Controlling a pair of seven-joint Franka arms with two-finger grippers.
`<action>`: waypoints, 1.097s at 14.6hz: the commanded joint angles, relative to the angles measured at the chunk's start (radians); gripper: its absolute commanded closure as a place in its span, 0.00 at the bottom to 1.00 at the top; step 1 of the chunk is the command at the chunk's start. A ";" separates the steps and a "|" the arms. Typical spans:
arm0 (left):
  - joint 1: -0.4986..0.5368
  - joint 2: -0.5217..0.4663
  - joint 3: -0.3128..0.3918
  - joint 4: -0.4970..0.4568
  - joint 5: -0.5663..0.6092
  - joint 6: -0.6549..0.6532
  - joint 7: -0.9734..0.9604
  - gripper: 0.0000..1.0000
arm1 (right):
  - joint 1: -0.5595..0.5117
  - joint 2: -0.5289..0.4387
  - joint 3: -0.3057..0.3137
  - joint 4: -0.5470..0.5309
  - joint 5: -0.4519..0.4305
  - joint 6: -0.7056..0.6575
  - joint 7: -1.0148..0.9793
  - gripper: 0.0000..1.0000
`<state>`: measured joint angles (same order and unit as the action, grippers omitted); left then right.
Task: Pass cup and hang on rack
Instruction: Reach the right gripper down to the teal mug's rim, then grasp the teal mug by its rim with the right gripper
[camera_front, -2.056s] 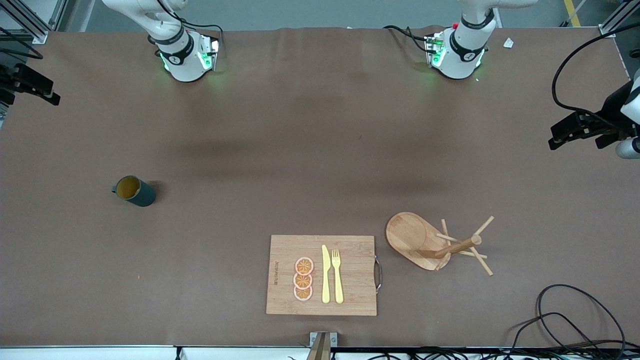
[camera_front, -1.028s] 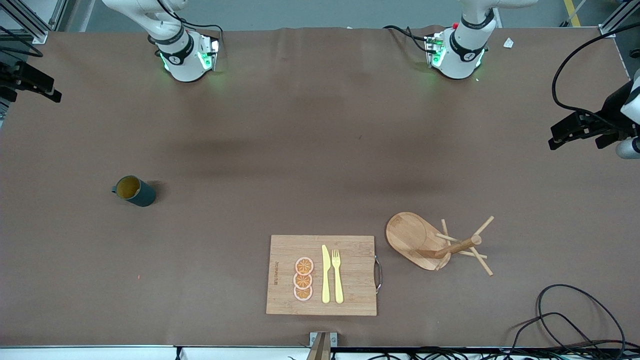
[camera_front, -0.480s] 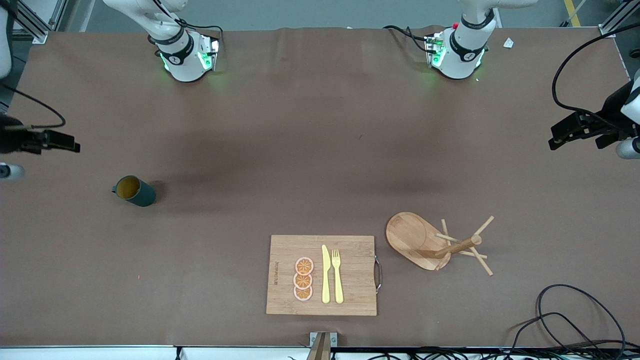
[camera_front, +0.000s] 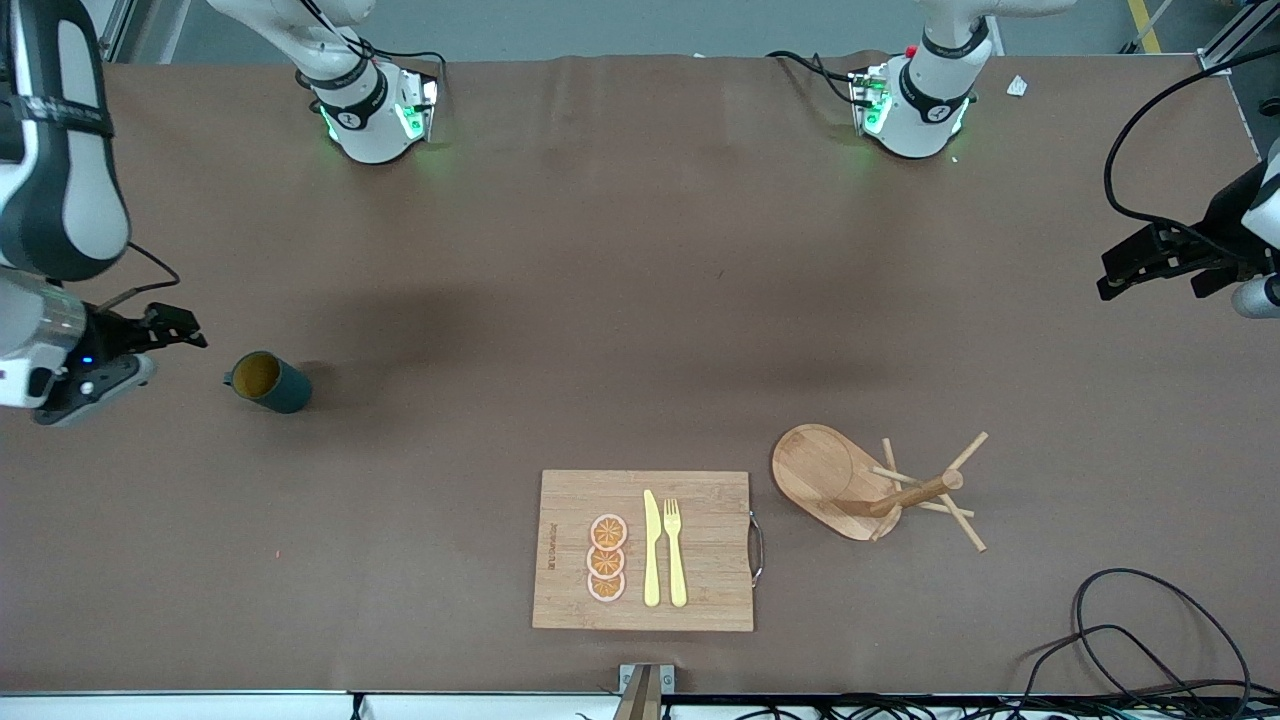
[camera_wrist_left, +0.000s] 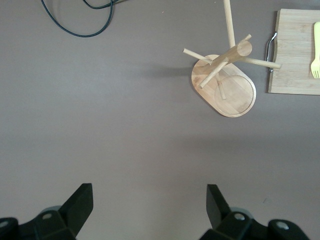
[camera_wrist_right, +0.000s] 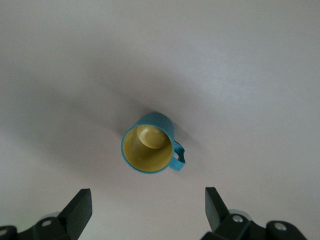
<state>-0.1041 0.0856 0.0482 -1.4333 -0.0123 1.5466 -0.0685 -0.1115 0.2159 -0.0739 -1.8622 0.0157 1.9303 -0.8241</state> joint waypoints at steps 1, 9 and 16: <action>0.000 0.011 0.002 0.024 0.015 -0.003 0.018 0.00 | -0.008 0.028 0.014 -0.064 0.010 0.088 -0.142 0.00; 0.000 0.011 0.002 0.024 0.014 -0.002 0.018 0.00 | -0.013 0.108 0.016 -0.196 0.021 0.409 -0.397 0.06; 0.000 0.011 0.002 0.024 0.014 -0.002 0.018 0.00 | -0.028 0.135 0.016 -0.247 0.021 0.476 -0.405 0.61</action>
<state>-0.1041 0.0861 0.0482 -1.4327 -0.0123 1.5466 -0.0685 -0.1136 0.3632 -0.0691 -2.0728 0.0205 2.3791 -1.2027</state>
